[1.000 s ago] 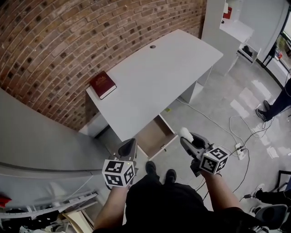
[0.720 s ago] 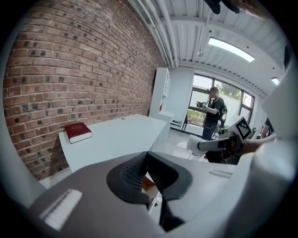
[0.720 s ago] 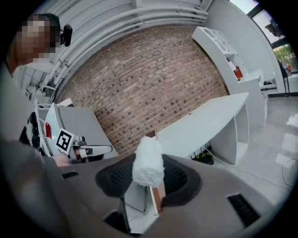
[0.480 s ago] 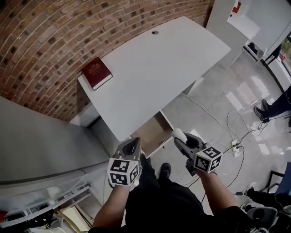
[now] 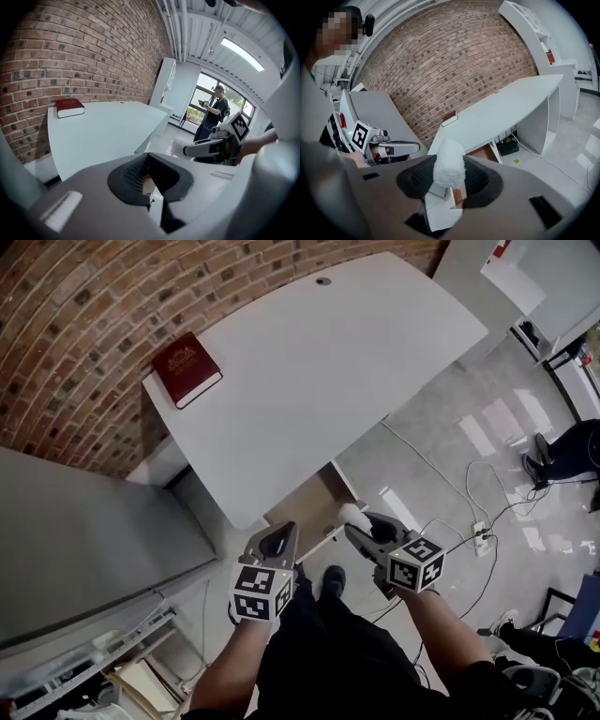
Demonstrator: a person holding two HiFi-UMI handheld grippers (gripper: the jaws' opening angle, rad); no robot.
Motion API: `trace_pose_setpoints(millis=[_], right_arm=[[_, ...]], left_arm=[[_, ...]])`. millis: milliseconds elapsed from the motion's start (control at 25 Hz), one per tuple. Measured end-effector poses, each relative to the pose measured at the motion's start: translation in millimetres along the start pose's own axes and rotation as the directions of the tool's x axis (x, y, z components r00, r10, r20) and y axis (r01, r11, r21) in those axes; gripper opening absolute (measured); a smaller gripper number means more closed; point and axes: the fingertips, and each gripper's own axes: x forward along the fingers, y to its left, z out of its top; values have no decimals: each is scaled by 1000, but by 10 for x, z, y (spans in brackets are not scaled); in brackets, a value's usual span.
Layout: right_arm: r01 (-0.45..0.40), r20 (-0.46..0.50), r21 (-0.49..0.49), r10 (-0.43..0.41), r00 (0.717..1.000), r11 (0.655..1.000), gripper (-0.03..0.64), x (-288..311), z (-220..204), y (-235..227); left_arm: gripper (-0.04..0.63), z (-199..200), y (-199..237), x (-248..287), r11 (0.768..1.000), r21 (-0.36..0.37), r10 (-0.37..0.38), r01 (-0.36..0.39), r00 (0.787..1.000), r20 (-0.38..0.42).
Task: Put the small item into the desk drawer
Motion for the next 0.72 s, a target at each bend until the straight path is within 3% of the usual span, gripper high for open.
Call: trace_pose_setpoints(millis=[480, 720], right_arm=[[-31, -140, -20, 28, 990, 999, 158, 565, -511, -194], [-44, -276, -99, 15, 961, 994, 158, 963, -976, -427]], left_arm=[[12, -353, 231, 332, 999, -41, 9, -11, 999, -48], [12, -619, 285, 432, 997, -81, 1, -7, 998, -67]])
